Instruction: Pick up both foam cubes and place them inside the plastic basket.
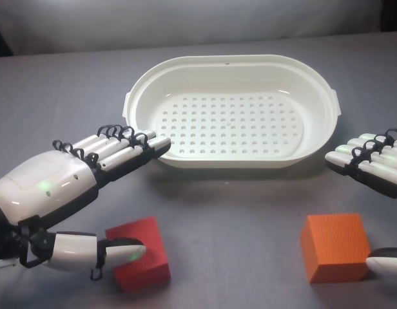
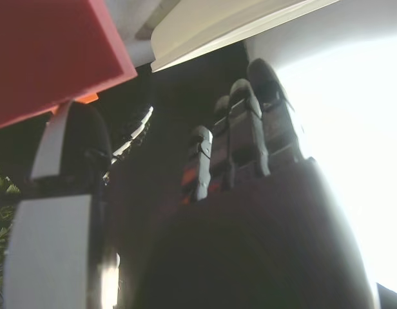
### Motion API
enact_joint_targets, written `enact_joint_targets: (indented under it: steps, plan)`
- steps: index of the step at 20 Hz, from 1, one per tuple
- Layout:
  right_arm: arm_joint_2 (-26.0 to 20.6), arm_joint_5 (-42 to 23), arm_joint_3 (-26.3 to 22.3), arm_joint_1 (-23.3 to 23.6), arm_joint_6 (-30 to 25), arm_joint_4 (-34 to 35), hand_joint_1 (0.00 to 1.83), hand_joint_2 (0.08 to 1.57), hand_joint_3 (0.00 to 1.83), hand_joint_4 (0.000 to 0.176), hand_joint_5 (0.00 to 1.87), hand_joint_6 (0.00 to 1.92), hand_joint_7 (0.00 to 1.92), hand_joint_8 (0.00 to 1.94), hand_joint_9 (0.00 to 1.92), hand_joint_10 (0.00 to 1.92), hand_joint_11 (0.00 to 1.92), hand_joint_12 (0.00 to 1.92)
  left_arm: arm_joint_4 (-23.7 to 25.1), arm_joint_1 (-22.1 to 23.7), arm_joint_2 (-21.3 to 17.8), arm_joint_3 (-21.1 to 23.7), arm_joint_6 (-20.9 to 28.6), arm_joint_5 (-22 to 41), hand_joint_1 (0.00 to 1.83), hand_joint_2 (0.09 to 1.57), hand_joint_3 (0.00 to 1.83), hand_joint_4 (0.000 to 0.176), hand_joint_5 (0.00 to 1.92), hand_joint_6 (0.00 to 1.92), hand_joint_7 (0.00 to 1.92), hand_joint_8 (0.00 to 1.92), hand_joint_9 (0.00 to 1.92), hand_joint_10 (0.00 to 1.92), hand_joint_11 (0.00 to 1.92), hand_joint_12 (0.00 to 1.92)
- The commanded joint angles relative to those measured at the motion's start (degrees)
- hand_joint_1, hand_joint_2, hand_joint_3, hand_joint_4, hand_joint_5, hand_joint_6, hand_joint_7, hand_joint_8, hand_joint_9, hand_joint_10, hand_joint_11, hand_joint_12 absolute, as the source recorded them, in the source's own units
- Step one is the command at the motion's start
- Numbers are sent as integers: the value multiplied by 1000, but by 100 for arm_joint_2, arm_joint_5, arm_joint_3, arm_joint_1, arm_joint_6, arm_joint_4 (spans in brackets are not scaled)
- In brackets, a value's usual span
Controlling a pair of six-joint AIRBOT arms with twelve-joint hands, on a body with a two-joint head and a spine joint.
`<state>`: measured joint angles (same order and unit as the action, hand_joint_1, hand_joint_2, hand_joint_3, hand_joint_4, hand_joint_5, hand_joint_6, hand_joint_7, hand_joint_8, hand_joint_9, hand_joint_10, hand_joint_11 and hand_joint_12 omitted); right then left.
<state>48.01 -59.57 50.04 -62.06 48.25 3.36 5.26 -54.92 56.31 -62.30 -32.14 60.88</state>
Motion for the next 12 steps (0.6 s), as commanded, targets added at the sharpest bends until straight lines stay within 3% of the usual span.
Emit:
enact_joint_targets:
  steps: [1, 3, 5, 7, 9, 10, 12]
  plan:
    - [-10, -663, -10, 39, -73, -42, 589, 1114, 21, 0, 0, 0, 0, 0, 0, 0, 0, 0, -4, 48, 48, 9, 69, 630, 604, 1039, 6, 70, 0, 0, 0, 0, 0, 0, 0, 223]
    - [10, -598, -13, 38, -144, -134, 601, 1102, 12, 0, 0, 0, 0, 0, 0, 0, 0, 0, 106, 48, 43, 41, 103, 559, 581, 1033, 0, 72, 0, 0, 0, 0, 0, 0, 0, 201]
    - [80, -453, 22, 40, -212, -191, 612, 1086, 3, 0, 0, 0, 0, 0, 14, 6, 0, 0, 267, 51, 60, 44, 223, 387, 583, 1046, 0, 38, 0, 0, 0, 0, 0, 0, 0, 152]
    - [145, -343, 42, 42, -241, -231, 588, 1075, 0, 0, 0, 0, 0, 0, 19, 8, 0, 0, 358, 42, 115, 49, 337, 341, 624, 1026, 0, 31, 0, 0, 10, 1, 22, 7, 0, 503]
    - [188, -293, 44, 43, -242, -239, 581, 1062, 0, 0, 0, 0, 0, 0, 19, 7, 0, 0, 469, 34, 138, 95, 449, 390, 639, 1003, 0, 51, 0, 0, 0, 0, 23, 3, 0, 644]
    - [206, -281, 50, 48, -242, -239, 565, 1064, 0, 0, 0, 0, 0, 0, 22, 8, 0, 0, 484, 23, 138, 128, 449, 399, 625, 1000, 0, 49, 0, 0, 0, 0, 23, 2, 0, 598]
    - [281, -200, 103, 96, -251, -238, 567, 1069, 0, 0, 0, 0, 0, 0, 15, 5, 0, 0, 491, -11, 206, 103, 458, 290, 608, 994, 0, 29, 0, 0, 4, 1, 61, 14, 0, 783]
